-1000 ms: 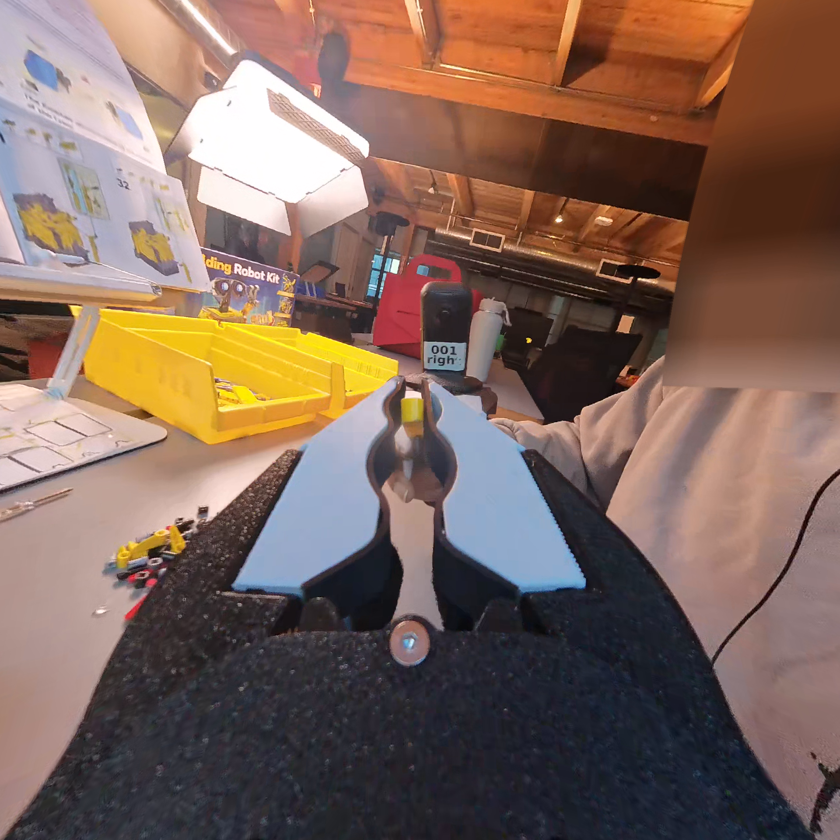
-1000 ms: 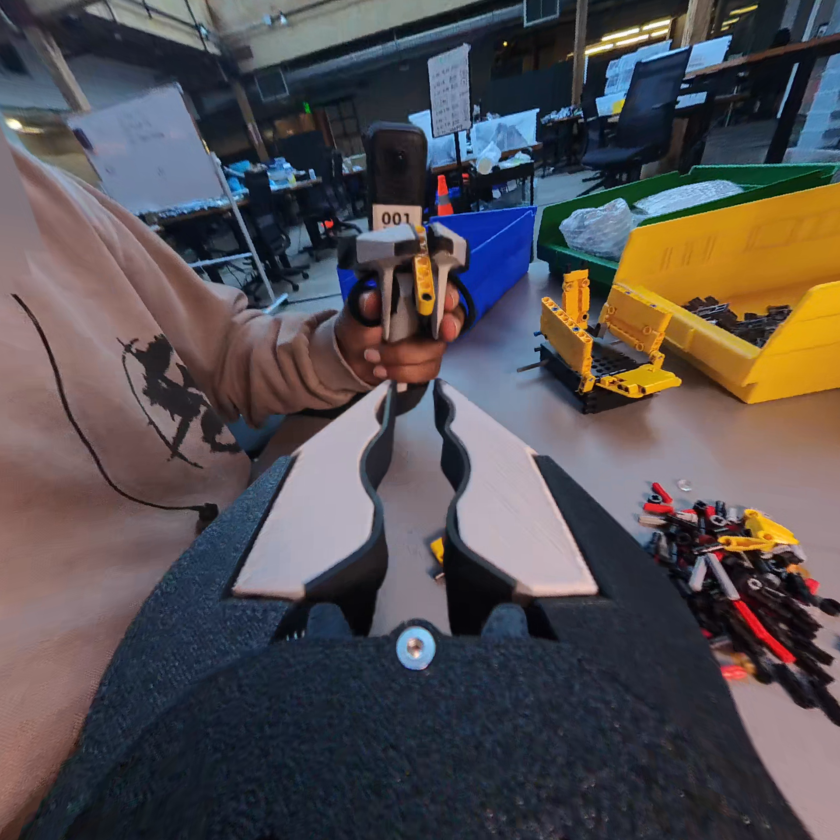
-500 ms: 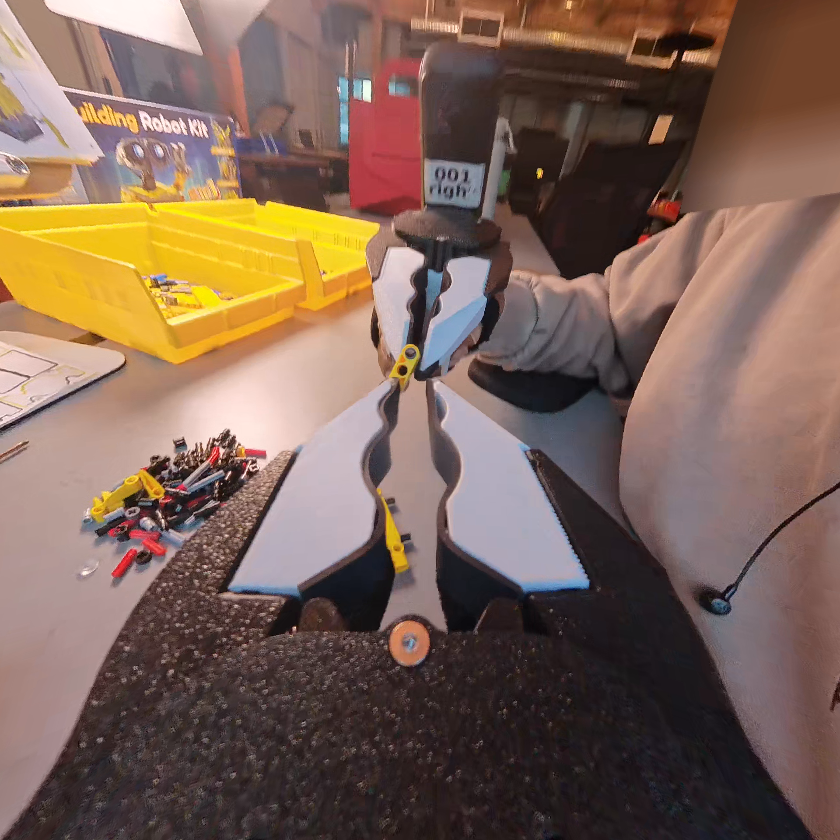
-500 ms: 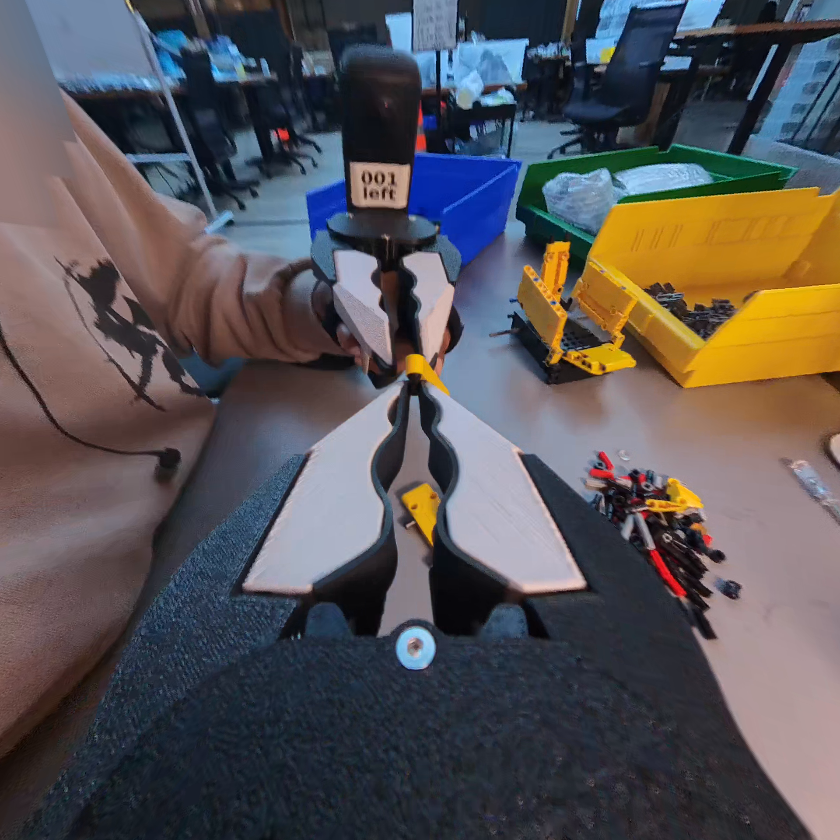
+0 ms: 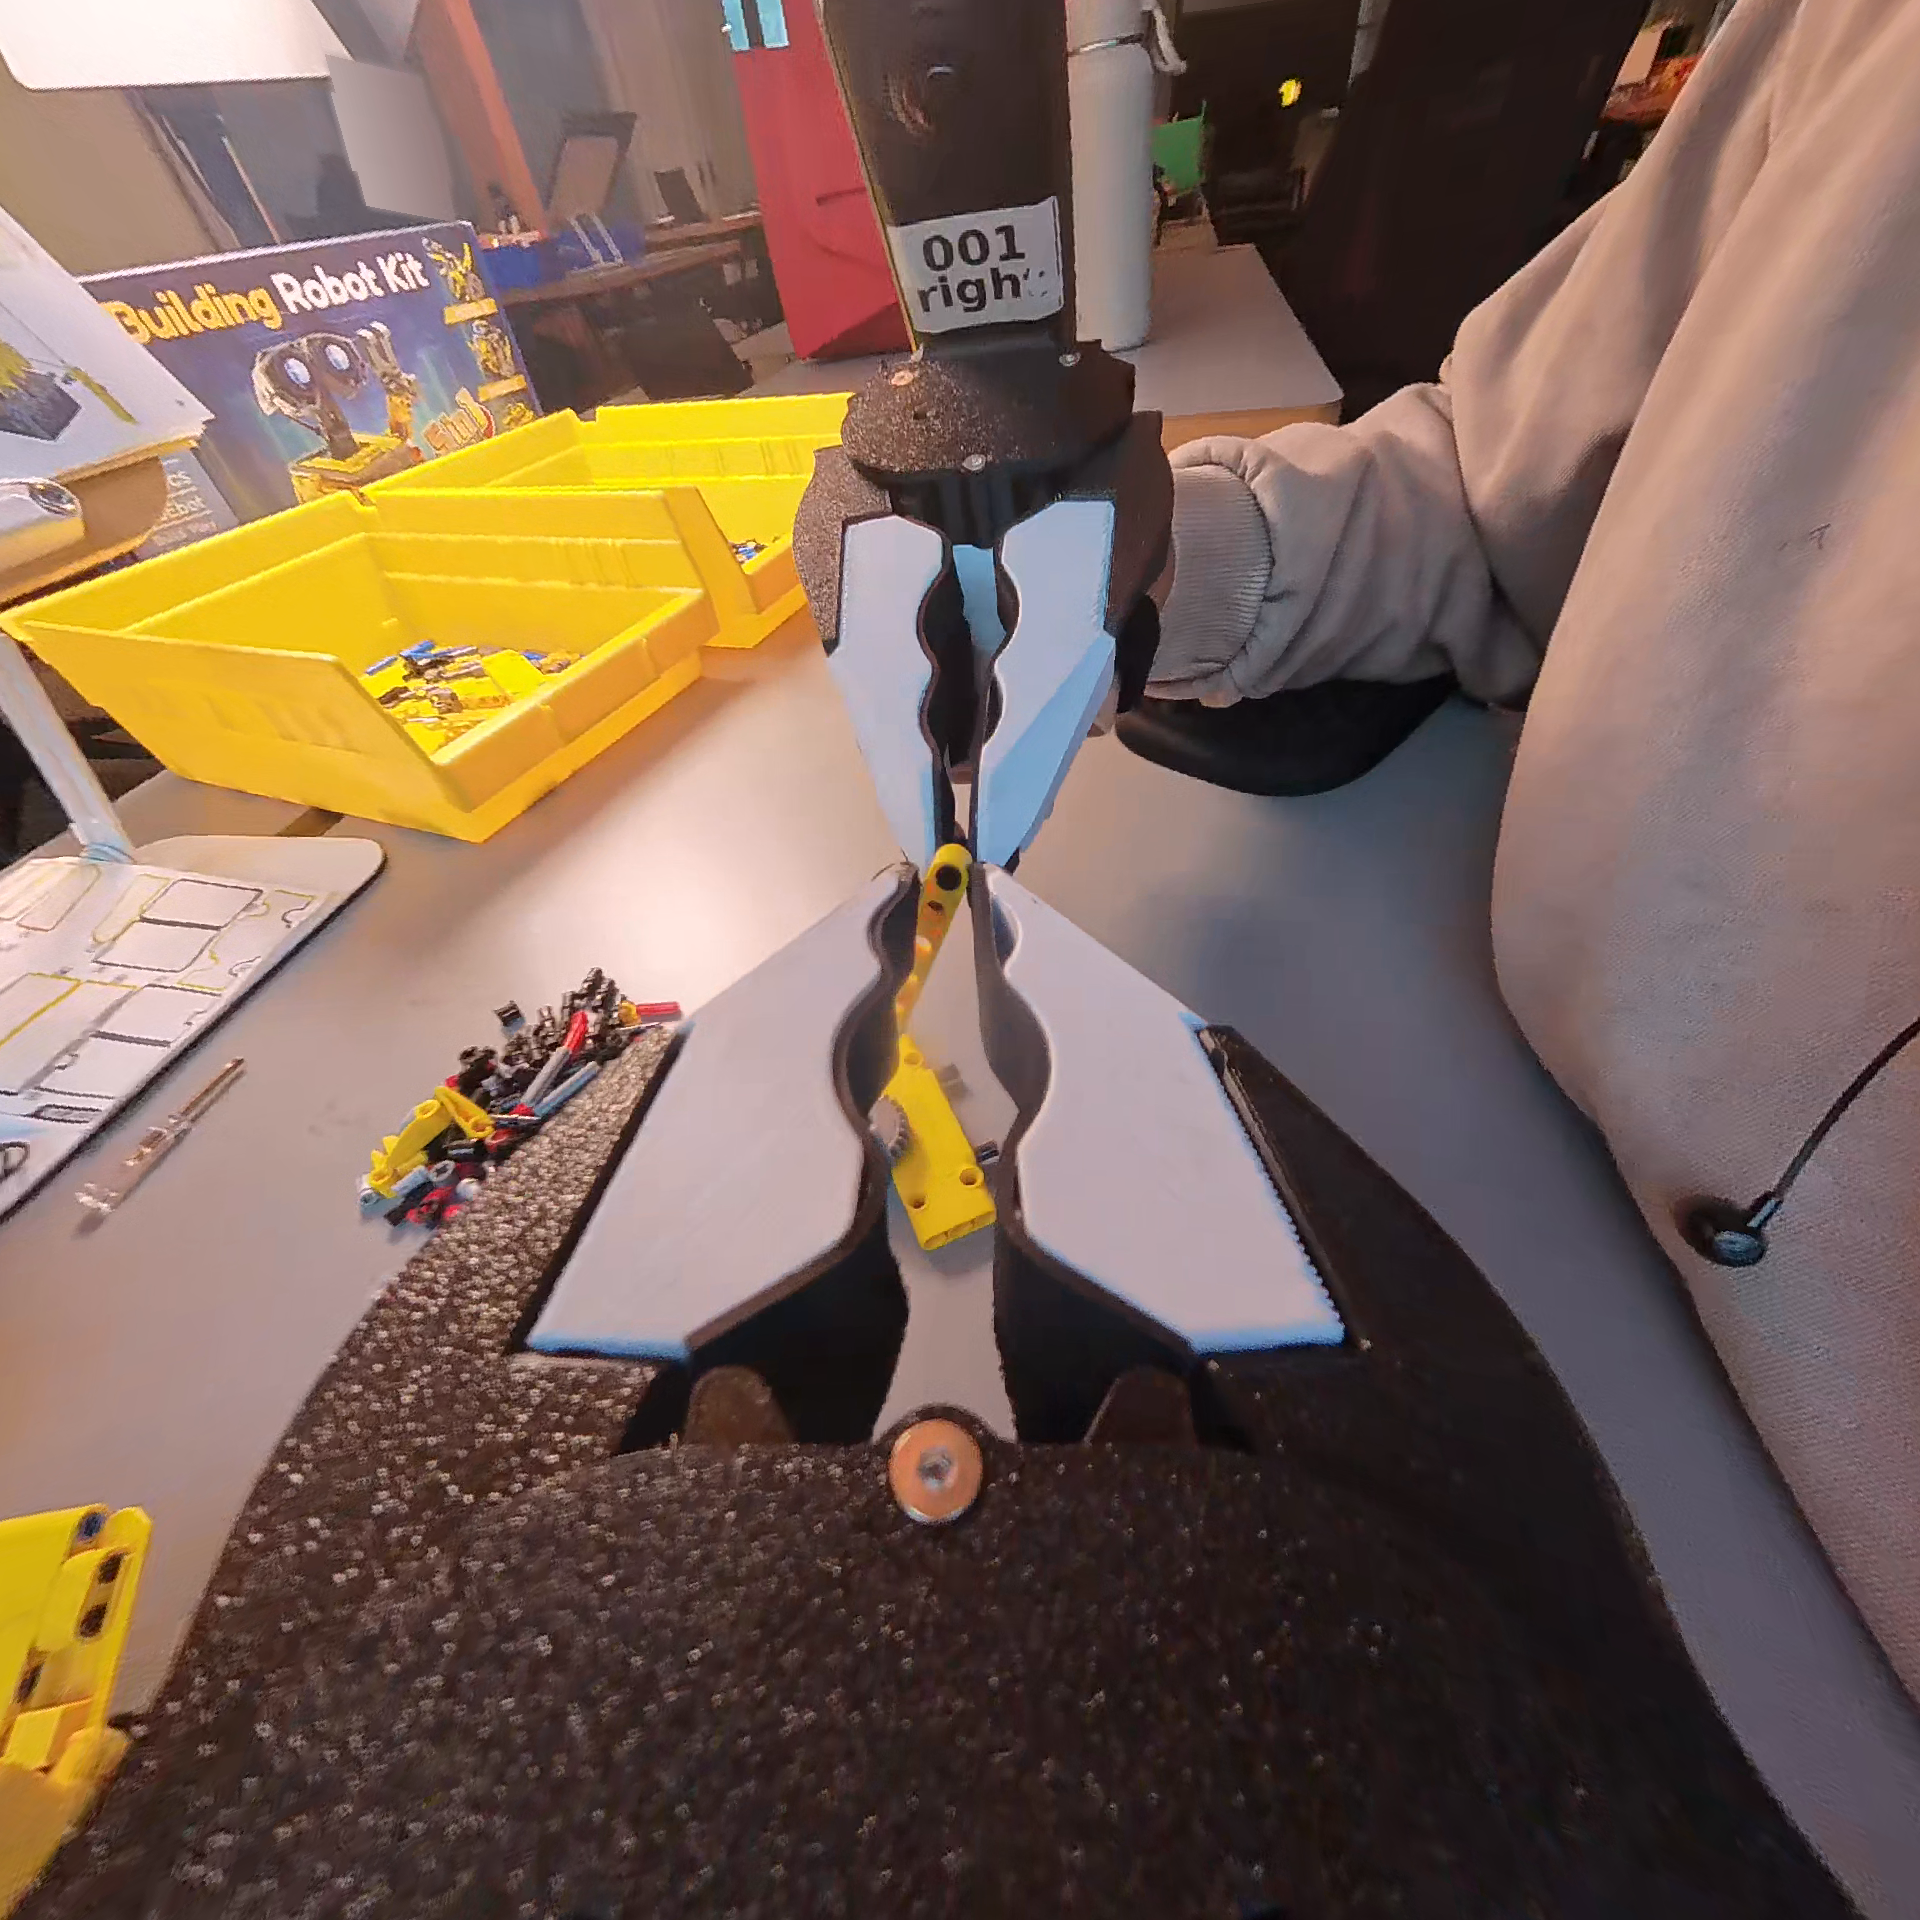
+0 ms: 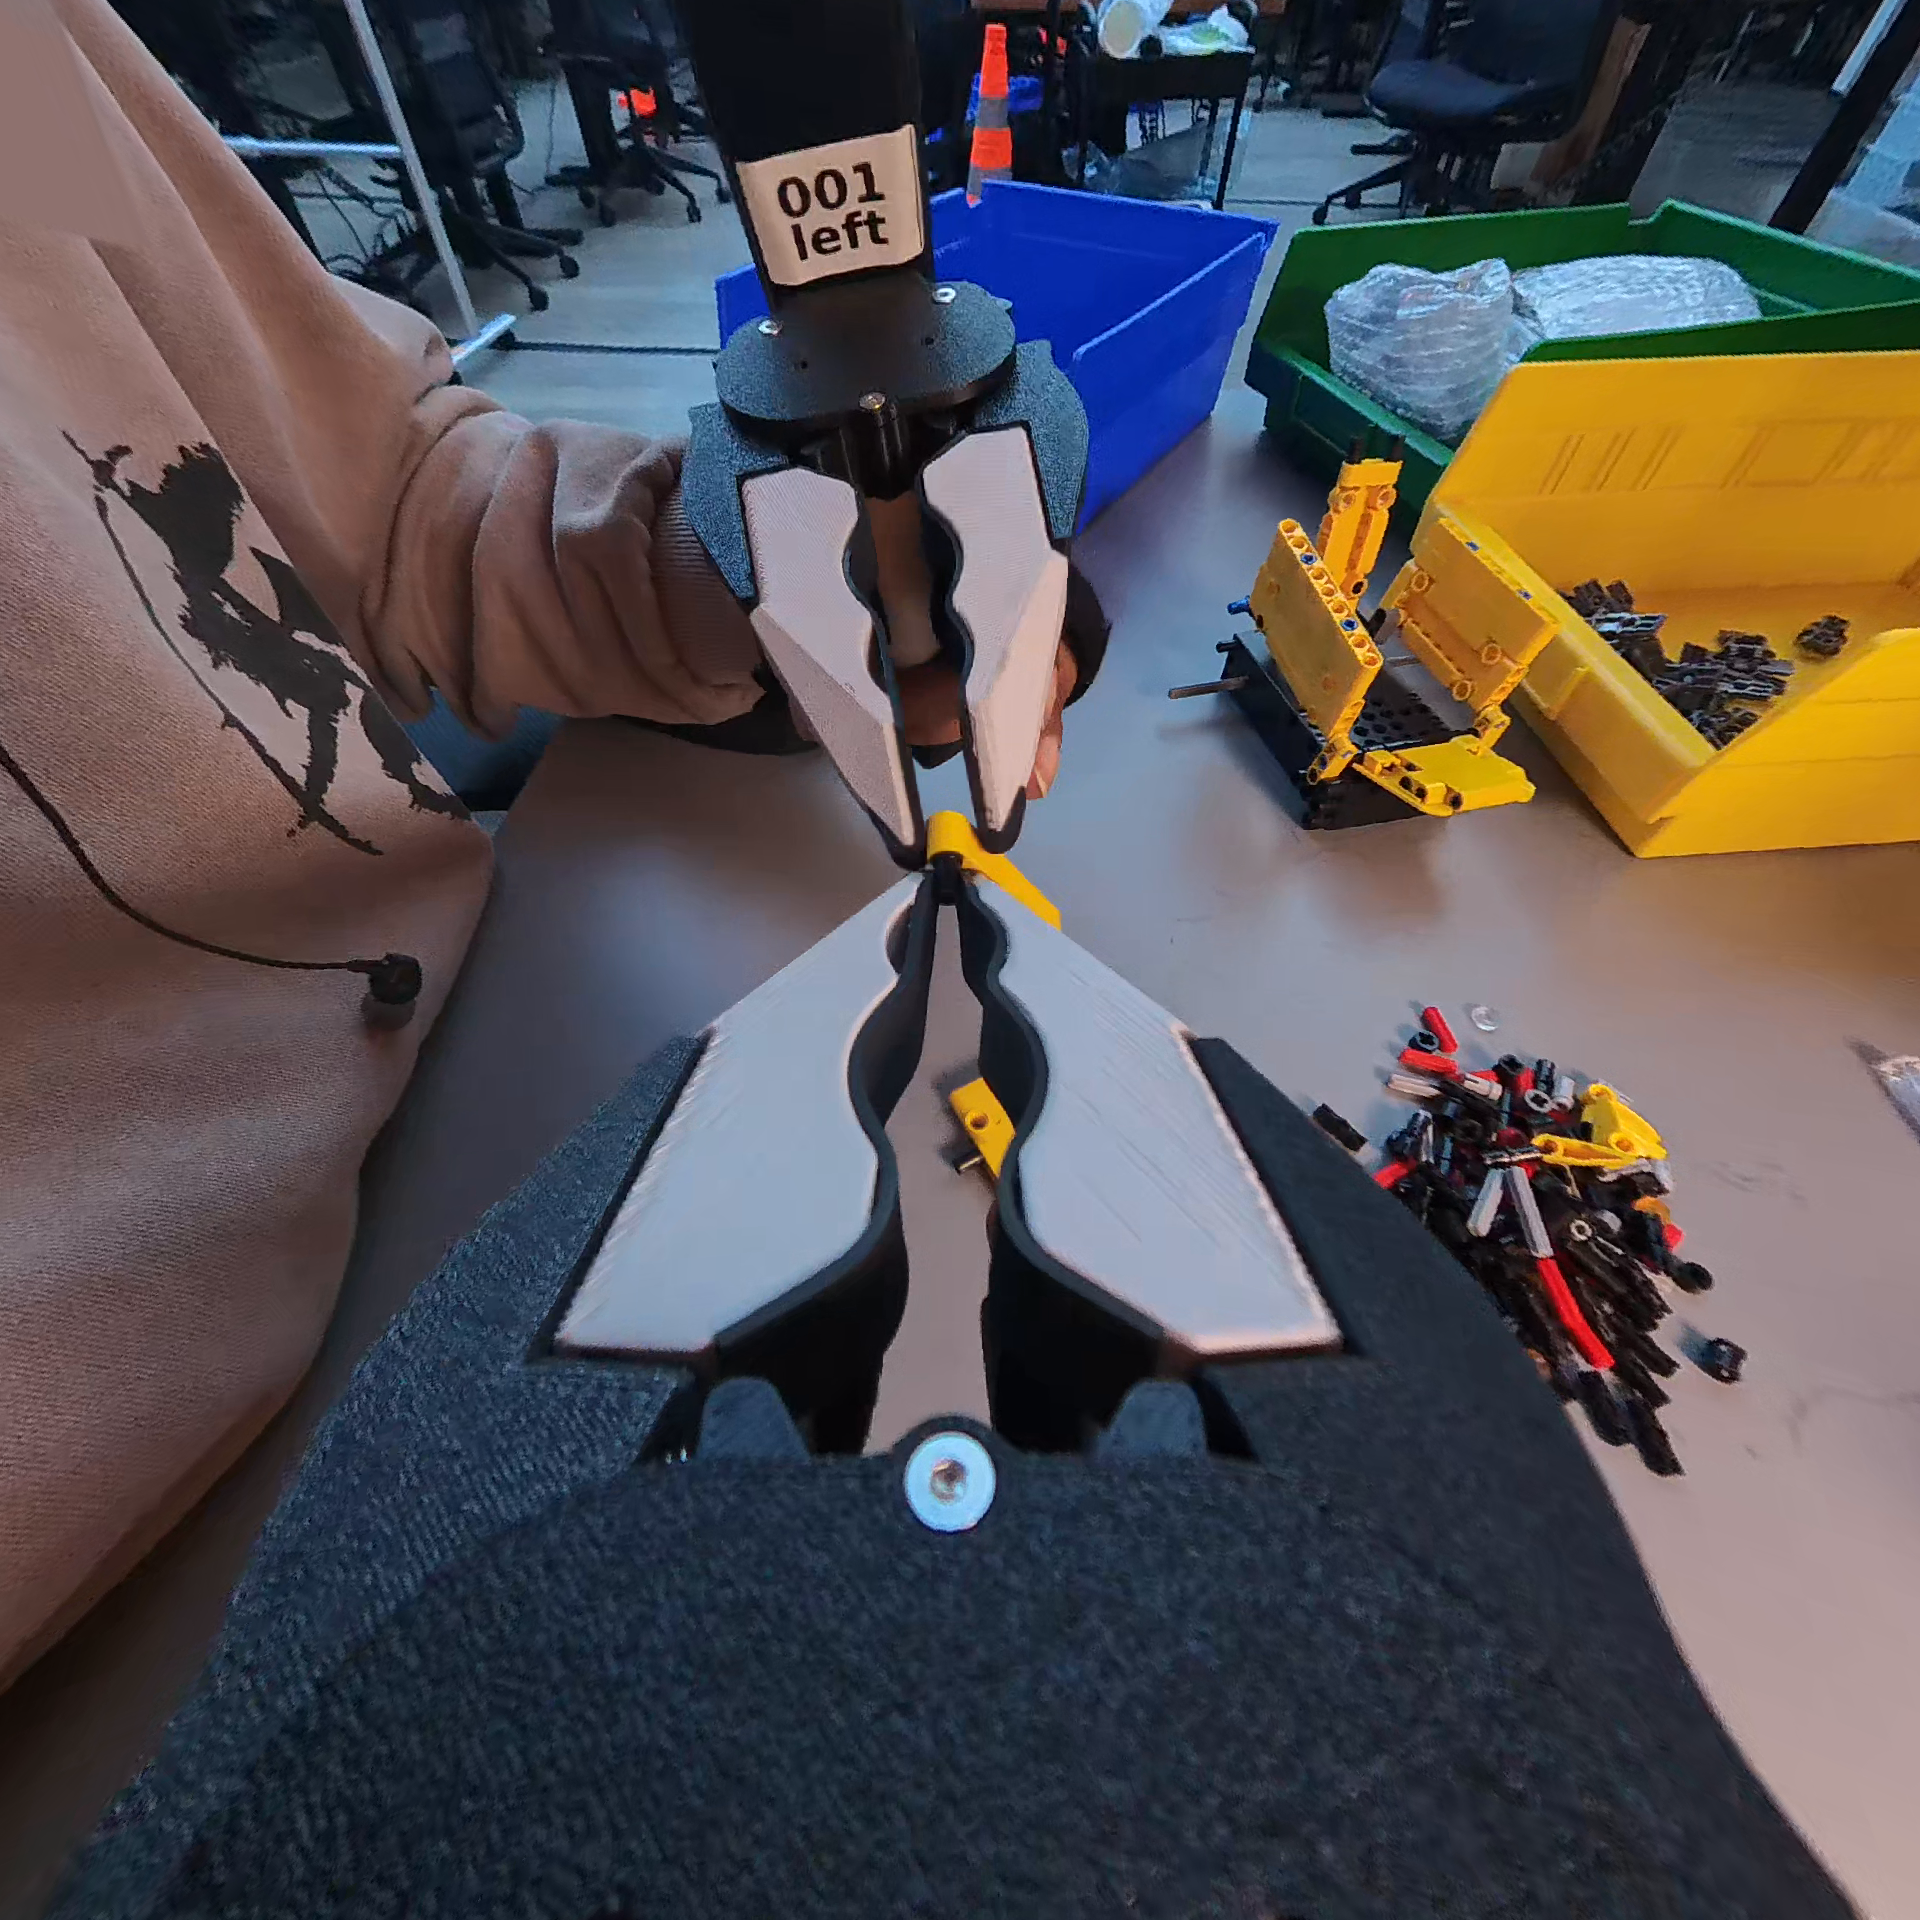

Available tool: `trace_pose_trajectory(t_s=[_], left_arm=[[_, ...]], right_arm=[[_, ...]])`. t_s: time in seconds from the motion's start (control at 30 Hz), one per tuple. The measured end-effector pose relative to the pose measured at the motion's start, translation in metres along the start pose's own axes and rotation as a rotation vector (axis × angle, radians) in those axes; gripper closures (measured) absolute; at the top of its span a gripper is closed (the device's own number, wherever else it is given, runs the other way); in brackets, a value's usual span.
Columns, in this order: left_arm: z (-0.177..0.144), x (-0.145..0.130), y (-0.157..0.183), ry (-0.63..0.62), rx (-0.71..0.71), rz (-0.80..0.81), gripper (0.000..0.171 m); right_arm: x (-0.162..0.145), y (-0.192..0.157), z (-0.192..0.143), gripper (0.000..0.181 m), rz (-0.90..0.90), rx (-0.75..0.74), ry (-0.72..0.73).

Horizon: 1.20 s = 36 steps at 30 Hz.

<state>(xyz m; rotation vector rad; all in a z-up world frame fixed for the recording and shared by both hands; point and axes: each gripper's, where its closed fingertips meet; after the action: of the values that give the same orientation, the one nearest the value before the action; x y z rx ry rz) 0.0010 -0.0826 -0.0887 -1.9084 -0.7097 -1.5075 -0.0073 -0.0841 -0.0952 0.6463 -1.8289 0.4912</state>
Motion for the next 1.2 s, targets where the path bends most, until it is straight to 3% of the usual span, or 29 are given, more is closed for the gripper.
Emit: trace_pose_trajectory(t_s=[0.33,1.2], left_arm=[[-0.011,0.028,-0.004,0.21,-0.086,-0.276,0.165],[-0.007,0.026,0.006,0.225,-0.123,-0.301,0.165]], right_arm=[[0.032,-0.001,-0.015,0.171,-0.145,-0.075,0.197],[0.033,-0.009,-0.011,0.178,-0.144,-0.039,0.258]])
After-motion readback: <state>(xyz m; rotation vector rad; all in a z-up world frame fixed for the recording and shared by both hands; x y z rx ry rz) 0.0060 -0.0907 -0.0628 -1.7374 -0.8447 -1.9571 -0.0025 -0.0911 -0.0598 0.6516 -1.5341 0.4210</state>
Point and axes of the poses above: each gripper's, where its closed fingertips meet, z out along the fingers, x out of its top, y = z × x across the jaws, and after that the axes turned 5 degrees about x, right-handed
